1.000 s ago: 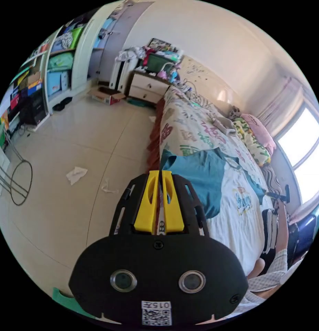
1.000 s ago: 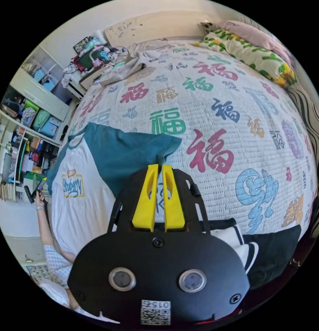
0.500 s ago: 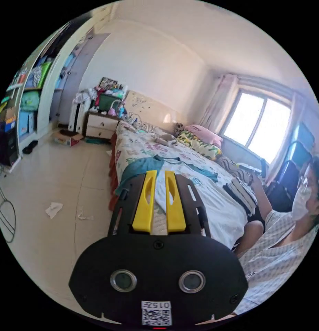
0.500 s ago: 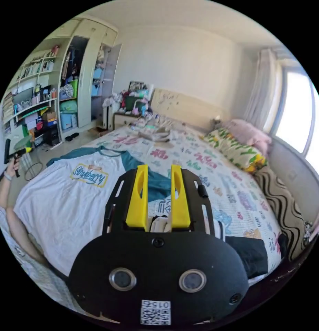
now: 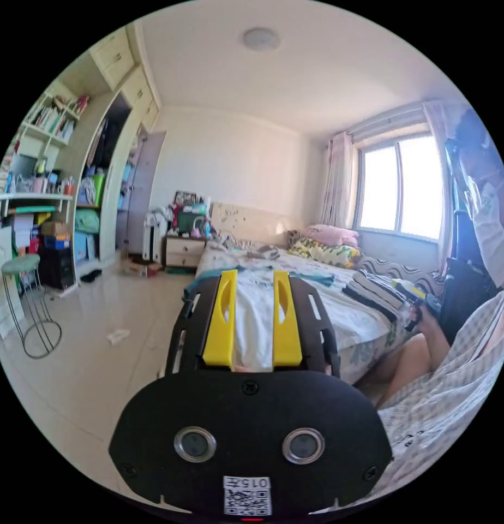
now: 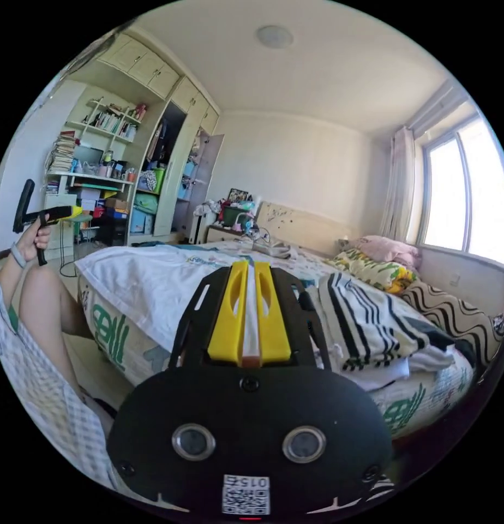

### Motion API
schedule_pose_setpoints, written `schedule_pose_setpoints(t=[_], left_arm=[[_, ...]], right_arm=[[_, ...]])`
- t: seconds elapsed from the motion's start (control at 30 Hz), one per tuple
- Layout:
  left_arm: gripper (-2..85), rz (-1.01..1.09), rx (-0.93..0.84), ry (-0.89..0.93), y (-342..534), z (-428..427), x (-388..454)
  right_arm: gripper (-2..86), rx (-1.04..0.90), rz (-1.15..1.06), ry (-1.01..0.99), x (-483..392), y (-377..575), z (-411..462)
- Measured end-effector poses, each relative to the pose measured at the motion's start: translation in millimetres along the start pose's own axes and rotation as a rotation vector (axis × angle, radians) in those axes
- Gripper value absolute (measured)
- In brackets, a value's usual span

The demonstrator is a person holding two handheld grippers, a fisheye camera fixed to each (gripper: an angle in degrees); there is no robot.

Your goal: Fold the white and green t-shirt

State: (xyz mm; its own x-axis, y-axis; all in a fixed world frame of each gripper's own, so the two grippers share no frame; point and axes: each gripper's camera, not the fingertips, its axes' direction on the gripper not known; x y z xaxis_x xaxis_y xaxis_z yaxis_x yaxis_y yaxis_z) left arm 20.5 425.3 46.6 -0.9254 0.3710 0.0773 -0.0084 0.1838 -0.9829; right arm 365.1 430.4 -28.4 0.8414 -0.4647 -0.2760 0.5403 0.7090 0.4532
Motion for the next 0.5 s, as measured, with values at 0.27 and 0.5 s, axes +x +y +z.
schedule_pose_setpoints(t=[0.27, 0.5], left_arm=[[12.9, -0.177, -0.27, -0.086, 53, 39, -19], [0.9, -0.243, -0.348, 0.127, 67, 85, -34]], right_arm=[[12.9, -0.478, 0.228, 0.027, 35, 38, 52], [0.7, -0.472, 0.242, -0.051, 52, 31, 40]])
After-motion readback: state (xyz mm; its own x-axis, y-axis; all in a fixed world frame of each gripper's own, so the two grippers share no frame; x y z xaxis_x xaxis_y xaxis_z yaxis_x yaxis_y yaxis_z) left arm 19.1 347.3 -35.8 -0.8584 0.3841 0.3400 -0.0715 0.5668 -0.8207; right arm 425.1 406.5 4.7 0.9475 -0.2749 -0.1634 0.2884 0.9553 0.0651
